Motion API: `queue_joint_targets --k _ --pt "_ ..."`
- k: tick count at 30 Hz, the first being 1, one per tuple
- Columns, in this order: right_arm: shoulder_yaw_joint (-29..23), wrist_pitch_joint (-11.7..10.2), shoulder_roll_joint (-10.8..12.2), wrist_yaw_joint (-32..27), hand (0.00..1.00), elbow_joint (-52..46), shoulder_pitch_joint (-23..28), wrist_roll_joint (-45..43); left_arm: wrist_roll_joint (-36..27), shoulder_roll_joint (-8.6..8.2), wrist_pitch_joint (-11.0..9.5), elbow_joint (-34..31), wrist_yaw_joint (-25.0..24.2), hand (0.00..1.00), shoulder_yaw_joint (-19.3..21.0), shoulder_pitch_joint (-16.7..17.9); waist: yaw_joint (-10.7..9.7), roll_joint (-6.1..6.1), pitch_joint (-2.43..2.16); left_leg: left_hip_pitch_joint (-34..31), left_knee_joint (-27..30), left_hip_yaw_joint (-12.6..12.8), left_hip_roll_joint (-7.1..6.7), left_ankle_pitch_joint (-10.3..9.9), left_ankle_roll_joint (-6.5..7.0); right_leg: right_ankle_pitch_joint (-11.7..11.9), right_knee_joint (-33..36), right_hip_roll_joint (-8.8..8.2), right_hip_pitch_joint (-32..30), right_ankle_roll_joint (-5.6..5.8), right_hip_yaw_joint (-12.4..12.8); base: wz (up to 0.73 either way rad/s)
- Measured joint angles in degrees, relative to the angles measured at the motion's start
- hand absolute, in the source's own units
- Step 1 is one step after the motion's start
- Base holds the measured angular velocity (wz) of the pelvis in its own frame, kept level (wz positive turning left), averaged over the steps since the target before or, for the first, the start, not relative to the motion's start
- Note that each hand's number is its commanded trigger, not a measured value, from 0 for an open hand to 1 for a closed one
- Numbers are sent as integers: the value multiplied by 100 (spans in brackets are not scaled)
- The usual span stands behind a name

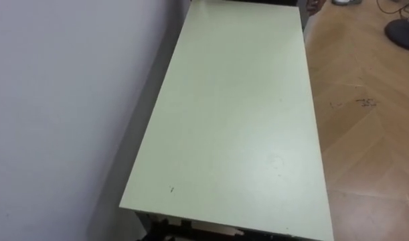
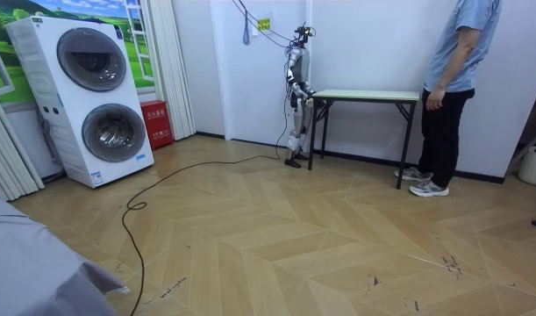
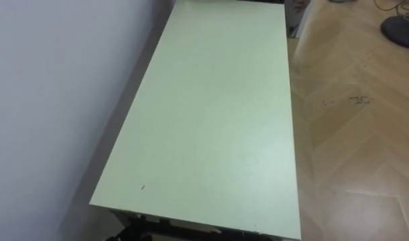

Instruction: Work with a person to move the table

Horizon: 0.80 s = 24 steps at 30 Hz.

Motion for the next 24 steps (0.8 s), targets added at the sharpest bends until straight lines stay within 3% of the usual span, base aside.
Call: queue_joint_targets --k 7,11,16,19,24 --pt "-115 -51 175 -917 0 1106 40 -282 256 -40 -90 773 988 0 181 45 -2 -34 -32 210 -117 -18 -7 -1 -2 1 -103 13 206 2 4 0" --pt "-452 -57 460 -1646 0 1945 -44 -342 243 -320 -262 1377 1629 0 356 -57 7 -49 -12 305 -183 -4 -7 2 -10 1 -115 24 267 2 19 -4" --pt "-1006 -115 796 -2319 0 2674 -154 -299 307 -584 -348 1815 2117 0 846 -149 -28 -33 -35 458 -256 27 7 -10 -33 1 -198 47 407 1 13 -3" --pt "-1234 -111 870 -2659 0 3004 -209 -220 459 -680 -333 2050 2305 0 971 -242 -30 -24 -38 526 -306 30 8 -14 -37 0 -209 56 446 2 36 -1" --pt "-1412 -107 946 -3041 0 3343 -322 -227 1185 -844 -119 2346 2535 0 1357 -405 -30 -22 -44 592 -396 51 6 -13 -36 0 -225 70 445 2 136 -7"
